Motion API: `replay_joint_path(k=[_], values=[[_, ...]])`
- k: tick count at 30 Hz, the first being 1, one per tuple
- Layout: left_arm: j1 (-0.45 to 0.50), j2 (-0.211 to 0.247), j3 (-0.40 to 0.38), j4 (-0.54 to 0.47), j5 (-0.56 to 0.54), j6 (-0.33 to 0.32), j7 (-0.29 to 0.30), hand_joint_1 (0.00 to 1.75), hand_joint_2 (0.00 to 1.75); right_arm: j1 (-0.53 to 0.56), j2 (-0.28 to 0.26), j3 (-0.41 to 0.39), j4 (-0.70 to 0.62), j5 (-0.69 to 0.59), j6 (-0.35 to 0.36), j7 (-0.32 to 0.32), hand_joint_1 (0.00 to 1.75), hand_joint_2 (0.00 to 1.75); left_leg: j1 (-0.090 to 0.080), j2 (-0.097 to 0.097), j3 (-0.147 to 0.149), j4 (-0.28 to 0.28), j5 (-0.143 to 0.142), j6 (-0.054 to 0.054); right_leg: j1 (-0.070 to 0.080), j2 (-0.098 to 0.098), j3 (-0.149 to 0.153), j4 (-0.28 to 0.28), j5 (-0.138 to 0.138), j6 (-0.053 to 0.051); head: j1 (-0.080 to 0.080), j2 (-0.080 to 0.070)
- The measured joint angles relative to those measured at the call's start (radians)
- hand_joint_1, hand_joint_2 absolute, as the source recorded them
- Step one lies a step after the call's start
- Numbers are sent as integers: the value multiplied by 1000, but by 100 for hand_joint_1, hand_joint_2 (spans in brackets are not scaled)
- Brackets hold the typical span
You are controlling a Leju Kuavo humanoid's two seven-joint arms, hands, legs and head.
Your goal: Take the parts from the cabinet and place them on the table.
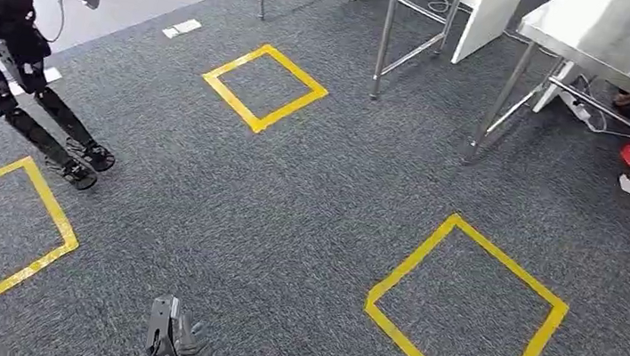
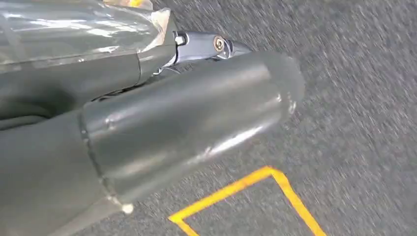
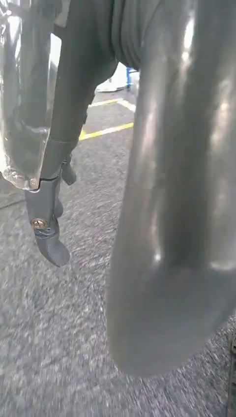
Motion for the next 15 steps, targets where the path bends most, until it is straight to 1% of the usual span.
replay_joint_path(k=[1,2,3,4,5,6,7,8,9,10,11,12,13,14,15], values=[[-1,2,-5,0,-7,-7,12,0,0,-1,1,0,0,3,2,0,0,0,4,7,35,-67,40,-3,-3,-13,2,0,-2,1,0,0],[-3,4,-11,0,-17,-6,31,0,0,-2,1,0,0,9,5,0,0,0,6,22,81,-153,80,-6,-6,-24,5,0,-5,7,0,0],[-5,5,-16,0,-26,-3,50,0,0,-3,1,0,0,13,10,0,0,0,6,83,137,-246,113,-6,-1,-34,12,1,-10,14,-2,0],[-12,5,-20,0,-31,8,65,0,0,-1,-2,0,0,19,15,1,0,0,-6,126,151,-277,99,-9,10,-43,13,3,-16,23,-7,0],[-18,4,-23,0,-35,19,79,0,0,0,-1,0,0,28,20,5,0,0,-3,94,149,-275,102,7,13,-54,6,0,-19,29,-2,0],[-21,4,-26,0,-42,30,91,0,0,-3,-1,0,0,32,22,8,0,0,-7,83,147,-276,98,13,20,-66,17,-3,-23,34,7,0],[-22,5,-30,0,-48,40,102,0,0,-5,-1,0,0,39,29,14,0,0,-14,70,143,-276,96,20,20,-79,26,-5,-24,39,7,0],[-22,6,-32,0,-54,45,104,0,0,-7,-2,0,0,45,37,17,0,0,-20,52,145,-282,101,32,18,-97,31,-7,-26,48,5,0],[-23,5,-33,0,-59,50,100,0,0,-8,-2,1,0,47,48,18,0,0,-11,38,152,-290,108,43,6,-71,22,9,-36,51,5,0],[-27,5,-33,0,-63,63,88,0,0,-5,-2,1,0,52,71,18,0,0,-10,25,151,-292,113,53,6,-6,5,51,-64,46,13,0],[-30,5,-32,0,-63,68,78,0,0,-4,0,1,0,56,91,18,0,0,-11,12,147,-292,114,59,2,32,-26,123,-100,40,16,0],[-32,1,-32,0,-62,79,70,0,0,-4,0,1,0,61,110,18,0,0,-11,-6,146,-292,115,62,3,53,-69,211,-138,35,16,0],[-31,-2,-32,0,-58,85,63,0,0,-3,0,1,1,64,120,18,0,0,-13,-24,146,-291,114,63,3,59,-109,285,-162,36,16,0],[-30,-3,-30,0,-48,98,54,0,0,-1,0,2,1,74,132,18,0,0,-14,-43,147,-291,115,63,7,63,-135,326,-166,42,17,0],[-30,-4,-27,0,-41,106,46,0,0,-1,-1,4,1,82,138,18,0,0,-16,-62,148,-291,115,63,8,64,-133,308,-146,50,15,0]])
